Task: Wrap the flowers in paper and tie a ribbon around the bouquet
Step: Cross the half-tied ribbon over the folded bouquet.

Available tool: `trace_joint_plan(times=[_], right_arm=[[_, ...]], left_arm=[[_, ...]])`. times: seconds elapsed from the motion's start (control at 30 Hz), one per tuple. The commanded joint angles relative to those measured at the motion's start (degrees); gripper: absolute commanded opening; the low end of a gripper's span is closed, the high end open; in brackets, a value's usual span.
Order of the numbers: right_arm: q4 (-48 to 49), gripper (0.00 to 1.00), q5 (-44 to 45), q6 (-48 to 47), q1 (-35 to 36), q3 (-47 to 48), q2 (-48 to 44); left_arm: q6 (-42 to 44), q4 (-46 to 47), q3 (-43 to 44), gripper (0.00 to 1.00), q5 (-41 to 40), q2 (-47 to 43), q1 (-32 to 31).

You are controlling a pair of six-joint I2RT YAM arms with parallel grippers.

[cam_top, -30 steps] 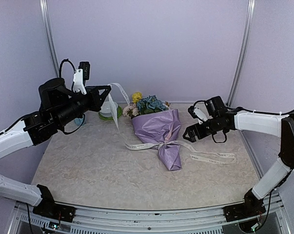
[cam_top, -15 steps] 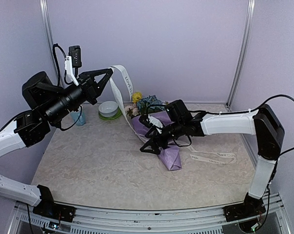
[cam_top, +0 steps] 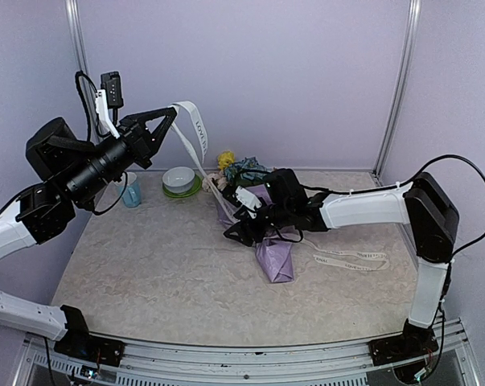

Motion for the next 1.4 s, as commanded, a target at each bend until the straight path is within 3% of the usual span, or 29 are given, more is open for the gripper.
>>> trace_joint_plan(times=[0.0, 0.1, 0.23, 0.3, 0.37, 0.5, 0.63, 0.73, 0.87, 0.93, 0.97, 1.13, 1.23, 1.37], right_arm=[[3.46, 0.66, 6.1, 1.47, 0.15, 1.49, 1.31], [3.05, 0.6, 6.77, 1.68, 0.09, 1.81, 1.3], [-0.95, 0.57, -4.77, -2.19, -0.25, 0.95, -1.6], [-3.34, 0.61, -10.06, -3.66, -1.16, -0.02, -3.78], [-5.14, 0.72, -13.09, -4.09, -2.43, -0.69, -5.7], [-4.79, 0.88, -11.72, -5.76, -2.27, -0.55, -5.56], [-6.26, 0.93, -8.67, -8.42, -1.3, 2.81, -1.24], [-7.54, 0.91, -8.61, -9.18, -1.28, 6.21, 1.78], [-8.2, 0.78, -7.8, -8.93, -1.32, 10.11, 4.39], [-7.62, 0.66, -7.84, -8.41, -1.31, 11.05, 5.16], [-7.31, 0.52, -7.44, -8.03, -1.29, 11.44, 5.48], [-5.42, 0.0, -5.87, -6.41, -1.66, 8.23, 3.08], [-4.63, 0.0, -6.53, -4.85, -2.43, 4.35, -0.86], [-4.71, 0.0, -8.36, -1.73, -3.73, 0.55, -4.84]], left_arm=[[0.76, 1.24, -0.12, 0.0, -0.17, -0.77, -0.31], [0.8, 1.0, -0.12, 0.0, -0.06, -0.52, -0.31], [1.12, 0.57, -0.12, 0.0, -0.62, -0.77, -0.31], [1.41, 0.38, -0.16, 0.0, -1.01, -0.86, -0.3], [1.52, 0.39, -0.12, 0.0, -1.0, -0.86, -0.26], [1.54, 0.54, -0.03, 0.0, -0.89, -0.53, -0.27], [1.37, 0.42, 0.04, 0.0, -0.99, -0.72, -0.24], [1.23, 0.02, 0.12, 0.0, -1.26, -1.03, -0.22], [0.92, -0.16, -0.14, 0.0, -1.52, -1.12, -0.25], [0.67, -0.13, -0.5, 0.0, -1.68, -1.13, -0.22], [0.67, -0.12, -0.74, 0.0, -1.88, -1.29, -0.22], [-0.45, -3.36, -1.48, 0.0, -7.98, -1.77, 0.76], [-6.25, -11.24, -1.36, 0.0, -12.53, 0.22, 6.43], [-20.8, -22.05, -6.35, 0.02, -7.5, 5.81, 20.03]])
